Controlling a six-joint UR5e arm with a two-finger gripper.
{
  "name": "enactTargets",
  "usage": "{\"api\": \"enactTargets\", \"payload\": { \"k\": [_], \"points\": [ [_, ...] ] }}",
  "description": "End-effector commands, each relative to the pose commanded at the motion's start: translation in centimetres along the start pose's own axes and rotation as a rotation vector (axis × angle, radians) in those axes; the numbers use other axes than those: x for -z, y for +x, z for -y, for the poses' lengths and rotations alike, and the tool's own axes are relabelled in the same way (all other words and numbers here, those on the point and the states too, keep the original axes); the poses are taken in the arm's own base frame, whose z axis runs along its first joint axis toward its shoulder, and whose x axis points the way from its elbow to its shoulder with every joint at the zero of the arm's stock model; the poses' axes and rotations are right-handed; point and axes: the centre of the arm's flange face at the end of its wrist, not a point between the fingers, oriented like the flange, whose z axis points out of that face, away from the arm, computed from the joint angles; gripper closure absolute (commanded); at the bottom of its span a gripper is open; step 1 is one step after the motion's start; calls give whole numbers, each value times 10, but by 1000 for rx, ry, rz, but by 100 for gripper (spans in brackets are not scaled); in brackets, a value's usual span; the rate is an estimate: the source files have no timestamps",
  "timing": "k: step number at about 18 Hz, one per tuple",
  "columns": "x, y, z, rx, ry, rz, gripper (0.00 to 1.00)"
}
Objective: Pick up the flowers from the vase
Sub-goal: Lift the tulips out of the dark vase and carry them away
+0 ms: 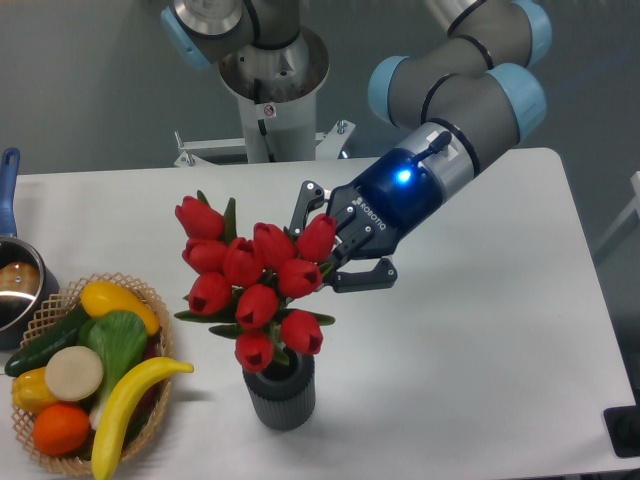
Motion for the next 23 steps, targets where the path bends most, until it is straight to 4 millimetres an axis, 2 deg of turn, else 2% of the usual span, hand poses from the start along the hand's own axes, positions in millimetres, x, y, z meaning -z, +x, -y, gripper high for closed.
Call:
{"api": "enactTargets", "payload": {
  "k": [3,7,8,9,12,15,19,21,23],
  "points": [
    [35,-15,3,23,8,57,100],
    [110,-44,-9,30,9,188,100],
    [134,-53,-19,23,-16,243,100],
    [148,-60,-29,4,-43,278,100],
    [176,-75,-54,-82,-165,369,100],
    [212,-80,-75,-56,-311,485,100],
    [221,-79,-94,-2,-416,541,100],
    [230,-79,-94,-3,-543,605,100],
    [234,-83,-84,-7,-616,641,100]
  ]
}}
